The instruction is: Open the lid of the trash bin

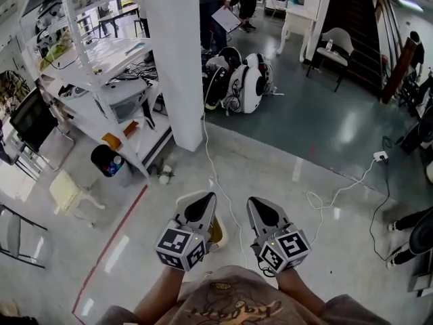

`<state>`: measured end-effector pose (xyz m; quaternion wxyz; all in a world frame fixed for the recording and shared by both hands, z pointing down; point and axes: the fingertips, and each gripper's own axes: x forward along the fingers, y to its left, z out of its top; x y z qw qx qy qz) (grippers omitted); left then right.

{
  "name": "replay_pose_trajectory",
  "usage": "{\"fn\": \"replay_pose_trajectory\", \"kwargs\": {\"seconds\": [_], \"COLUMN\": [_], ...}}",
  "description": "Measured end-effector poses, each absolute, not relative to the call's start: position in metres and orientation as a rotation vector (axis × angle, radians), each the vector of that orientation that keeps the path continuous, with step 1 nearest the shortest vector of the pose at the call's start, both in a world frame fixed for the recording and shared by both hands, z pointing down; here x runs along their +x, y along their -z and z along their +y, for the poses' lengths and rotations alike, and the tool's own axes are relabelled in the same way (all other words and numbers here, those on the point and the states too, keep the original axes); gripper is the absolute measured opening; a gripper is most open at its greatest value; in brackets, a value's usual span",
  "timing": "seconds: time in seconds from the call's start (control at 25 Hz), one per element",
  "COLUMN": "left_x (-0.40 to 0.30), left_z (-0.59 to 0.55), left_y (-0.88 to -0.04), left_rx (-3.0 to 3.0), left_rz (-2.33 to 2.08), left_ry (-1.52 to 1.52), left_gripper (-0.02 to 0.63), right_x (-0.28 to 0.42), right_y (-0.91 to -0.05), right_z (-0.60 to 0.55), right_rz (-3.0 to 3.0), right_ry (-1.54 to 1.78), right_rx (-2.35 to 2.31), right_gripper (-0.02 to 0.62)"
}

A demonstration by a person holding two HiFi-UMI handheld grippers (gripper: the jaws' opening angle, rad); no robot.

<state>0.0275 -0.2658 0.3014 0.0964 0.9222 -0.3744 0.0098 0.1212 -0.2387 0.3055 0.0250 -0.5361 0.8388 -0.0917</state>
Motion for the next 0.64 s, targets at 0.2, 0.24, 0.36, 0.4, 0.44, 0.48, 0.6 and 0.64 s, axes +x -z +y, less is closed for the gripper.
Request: {"fn": "replay_pose_trajectory", "kwargs": {"seconds": [0.2,0.24,0.36,0.4,0.44,0.48,0.6,0.64], "left_x": [0.027,0.026,0.027,0.028,0.028,0.029,0.031,0.031], "left_z": [-0.265,-0.264,-0.265,-0.265,-0.265,-0.265,-0.264,-0.264], "left_y": [-0.308,-0.309,-0.314,-0.315,-0.317,-0.319,-0.321,-0.321], "left_rx": [2.714,2.71,2.702,2.699,2.695,2.691,2.683,2.682], "left_rz": [-1.1,-1.098,-1.091,-1.089,-1.086,-1.083,-1.076,-1.074], "left_ry": [-0.04,-0.044,-0.057,-0.062,-0.065,-0.067,-0.067,-0.066], "left_gripper": [0.008,0.008,0.008,0.008,0.008,0.008,0.008,0.008], "right_x": [0.122,0.123,0.124,0.125,0.125,0.126,0.128,0.129], "right_y": [-0.31,-0.311,-0.312,-0.312,-0.313,-0.314,-0.316,-0.316], "right_z": [-0.239,-0.239,-0.24,-0.241,-0.242,-0.242,-0.243,-0.243], "right_rz": [2.589,2.588,2.588,2.589,2.589,2.589,2.586,2.585], "right_ry": [0.302,0.305,0.31,0.311,0.312,0.314,0.321,0.323], "right_rx": [-1.667,-1.669,-1.673,-1.674,-1.675,-1.677,-1.68,-1.681], "right_gripper": [0.029,0.029,0.029,0.029,0.029,0.029,0.029,0.029]}}
